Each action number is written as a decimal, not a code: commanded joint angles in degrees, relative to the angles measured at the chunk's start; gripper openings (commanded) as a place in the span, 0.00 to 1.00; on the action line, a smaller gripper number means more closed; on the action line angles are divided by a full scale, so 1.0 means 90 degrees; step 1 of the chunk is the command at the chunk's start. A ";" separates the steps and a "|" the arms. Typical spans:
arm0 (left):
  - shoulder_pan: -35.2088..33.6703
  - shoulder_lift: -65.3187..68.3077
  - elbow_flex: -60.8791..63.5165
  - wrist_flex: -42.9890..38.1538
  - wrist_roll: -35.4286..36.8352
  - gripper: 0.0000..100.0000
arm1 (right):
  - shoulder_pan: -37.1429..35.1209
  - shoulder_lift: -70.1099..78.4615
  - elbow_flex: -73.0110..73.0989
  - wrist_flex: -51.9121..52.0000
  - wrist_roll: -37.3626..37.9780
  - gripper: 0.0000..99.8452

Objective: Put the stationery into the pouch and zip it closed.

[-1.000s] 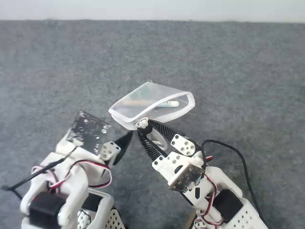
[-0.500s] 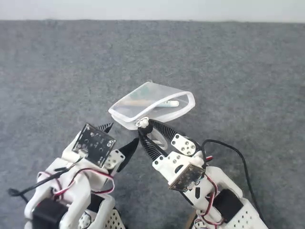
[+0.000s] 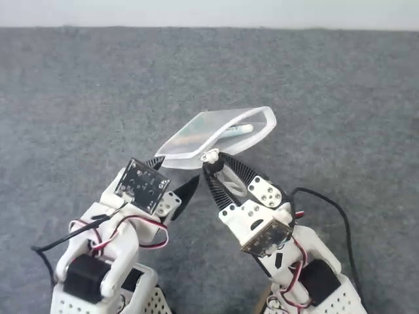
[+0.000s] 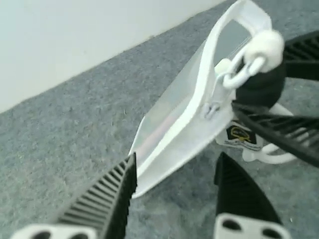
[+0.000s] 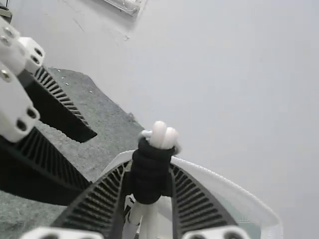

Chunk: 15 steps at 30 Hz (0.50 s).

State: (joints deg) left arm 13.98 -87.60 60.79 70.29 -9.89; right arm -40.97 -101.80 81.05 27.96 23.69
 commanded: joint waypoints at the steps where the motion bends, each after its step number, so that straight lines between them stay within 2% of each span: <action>1: 0.0029 -0.0039 0.0122 -0.0557 0.0098 0.24 | 0.0063 -0.0132 -0.0449 0.0024 0.0039 0.01; 9: 0.0029 -0.0137 0.0904 -0.1612 0.0107 0.24 | -0.0581 -0.0132 -0.0908 0.1089 0.0068 0.01; 15: 0.0039 -0.0684 0.1216 -0.1866 0.0127 0.24 | -0.0650 -0.0132 -0.0918 0.1138 0.0068 0.01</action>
State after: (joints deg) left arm 14.15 -89.54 72.04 55.87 -9.89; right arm -45.98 -101.80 76.57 38.07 23.69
